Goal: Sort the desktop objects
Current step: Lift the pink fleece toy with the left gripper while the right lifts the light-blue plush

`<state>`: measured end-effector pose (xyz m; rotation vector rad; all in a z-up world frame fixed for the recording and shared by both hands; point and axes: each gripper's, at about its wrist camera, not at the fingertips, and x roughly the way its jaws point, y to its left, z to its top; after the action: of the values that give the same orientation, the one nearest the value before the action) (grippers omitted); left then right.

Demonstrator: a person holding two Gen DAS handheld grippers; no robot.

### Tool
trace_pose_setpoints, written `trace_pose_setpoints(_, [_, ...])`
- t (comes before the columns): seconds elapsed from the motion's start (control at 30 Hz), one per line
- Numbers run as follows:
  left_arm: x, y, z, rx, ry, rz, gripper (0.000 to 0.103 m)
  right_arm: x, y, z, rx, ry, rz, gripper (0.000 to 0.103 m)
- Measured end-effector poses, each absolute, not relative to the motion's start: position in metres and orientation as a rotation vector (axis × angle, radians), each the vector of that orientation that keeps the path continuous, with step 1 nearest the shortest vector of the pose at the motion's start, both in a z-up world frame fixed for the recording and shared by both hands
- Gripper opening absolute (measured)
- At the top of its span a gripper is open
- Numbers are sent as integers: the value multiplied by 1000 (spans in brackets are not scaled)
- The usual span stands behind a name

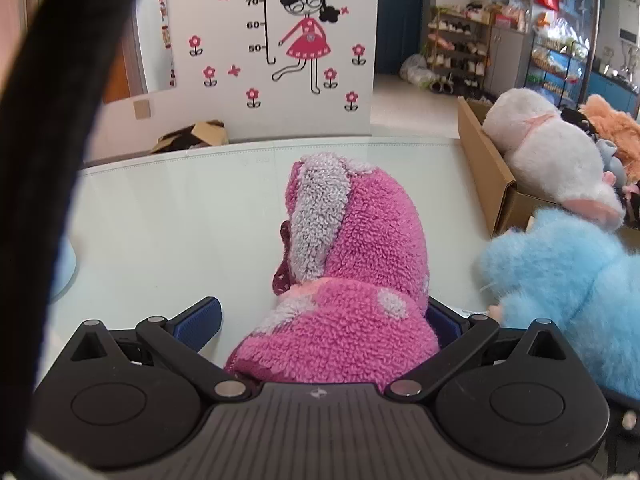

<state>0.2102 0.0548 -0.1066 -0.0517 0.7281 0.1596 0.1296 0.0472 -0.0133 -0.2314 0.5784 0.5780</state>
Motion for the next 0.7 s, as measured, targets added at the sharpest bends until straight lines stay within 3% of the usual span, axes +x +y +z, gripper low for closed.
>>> trace_pose_setpoints(0.17, [202,55,-106,-53,726,164,103,128,51,-16,-244,563,580,100])
trace_pose_setpoints(0.23, [202,55,-106,-51,729,164,103,132,50,-15,-225,585,573,93])
trace_pose_setpoints(0.27, [201,55,-106,-50,730,162,103,133,49,-15,-208,596,569,83])
trace_pose_setpoints(0.3, [200,55,-105,-49,731,157,102,135,48,-16,-189,613,578,80])
trace_pose_setpoints(0.4, [197,53,-101,-45,736,136,86,134,49,-16,-183,614,576,78])
trace_pose_setpoints(0.43, [196,51,-99,-39,738,123,73,133,48,-15,-182,613,576,78])
trace_pose_setpoints(0.47, [196,48,-98,-31,742,115,66,133,47,-15,-176,614,578,77])
trace_pose_setpoints(0.7, [190,47,-98,-37,748,121,61,129,42,-15,-159,623,592,75])
